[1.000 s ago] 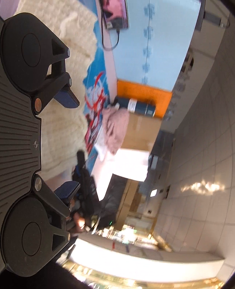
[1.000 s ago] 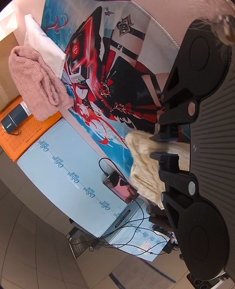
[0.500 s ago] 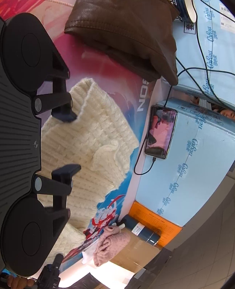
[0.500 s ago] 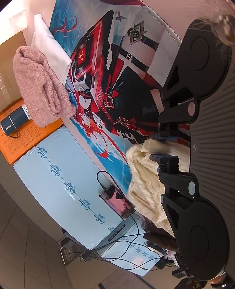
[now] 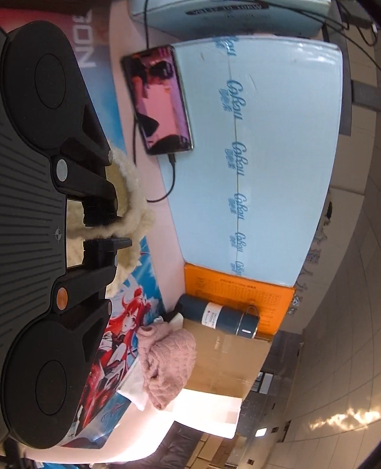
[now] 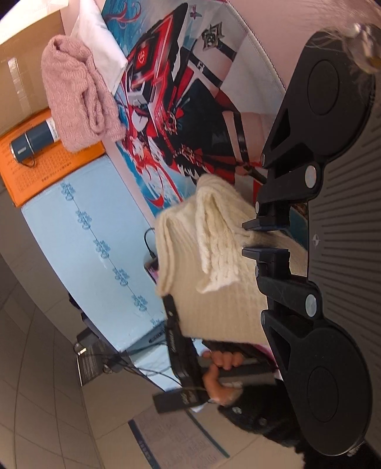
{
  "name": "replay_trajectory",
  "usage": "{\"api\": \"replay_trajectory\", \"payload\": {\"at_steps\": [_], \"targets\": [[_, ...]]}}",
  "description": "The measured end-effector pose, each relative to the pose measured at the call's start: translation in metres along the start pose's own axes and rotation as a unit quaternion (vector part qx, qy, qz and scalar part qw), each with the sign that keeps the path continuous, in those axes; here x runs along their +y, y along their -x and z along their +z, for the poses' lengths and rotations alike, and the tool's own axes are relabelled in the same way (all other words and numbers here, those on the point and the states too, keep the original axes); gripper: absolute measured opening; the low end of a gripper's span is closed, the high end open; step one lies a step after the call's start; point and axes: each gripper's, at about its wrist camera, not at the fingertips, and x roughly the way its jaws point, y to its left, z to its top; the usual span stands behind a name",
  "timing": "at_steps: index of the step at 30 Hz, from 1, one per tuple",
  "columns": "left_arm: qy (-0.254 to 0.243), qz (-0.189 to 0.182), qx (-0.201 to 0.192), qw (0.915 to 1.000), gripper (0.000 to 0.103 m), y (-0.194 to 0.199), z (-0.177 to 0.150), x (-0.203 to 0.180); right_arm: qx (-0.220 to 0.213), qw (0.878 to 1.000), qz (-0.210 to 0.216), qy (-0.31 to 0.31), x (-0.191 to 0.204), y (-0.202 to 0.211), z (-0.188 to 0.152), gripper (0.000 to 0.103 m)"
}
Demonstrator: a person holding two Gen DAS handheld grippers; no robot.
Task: Fold clothes
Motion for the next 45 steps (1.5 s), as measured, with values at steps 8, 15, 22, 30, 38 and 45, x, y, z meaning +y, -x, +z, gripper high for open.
{"api": "replay_trajectory", "payload": {"at_steps": [8, 15, 22, 30, 38, 45], "targets": [[0.011, 0.061, 0.079, 0.995, 0.037, -0.054, -0.005, 0.024, 0.039, 0.996, 0.048, 0.068, 0.028, 0.003, -0.017, 0.049], [0.009, 0.05, 0.072, 0.9962, 0.078, 0.014, -0.042, 0.028, -0.023, 0.996, 0.008, 0.091, 0.015, 0.012, 0.014, 0.069], [-0.08, -0.034, 0.085, 0.9926, 0.085, 0.064, -0.087, -0.014, 0.023, 0.984, -0.021, 0.176, 0.028, -0.066, 0.029, 0.07], [-0.095, -0.045, 0.095, 0.9899, 0.086, 0.07, -0.101, -0.019, -0.027, 0.965, -0.074, 0.251, 0.048, -0.083, 0.008, 0.011], [-0.058, -0.03, 0.045, 0.9968, 0.085, 0.067, -0.084, -0.018, 0.039, 0.942, -0.02, 0.333, 0.07, -0.082, -0.019, 0.049], [-0.068, -0.065, 0.016, 0.9955, 0.086, 0.073, -0.077, -0.038, 0.094, 0.961, 0.061, 0.253, 0.073, -0.082, -0.017, 0.07]]}}
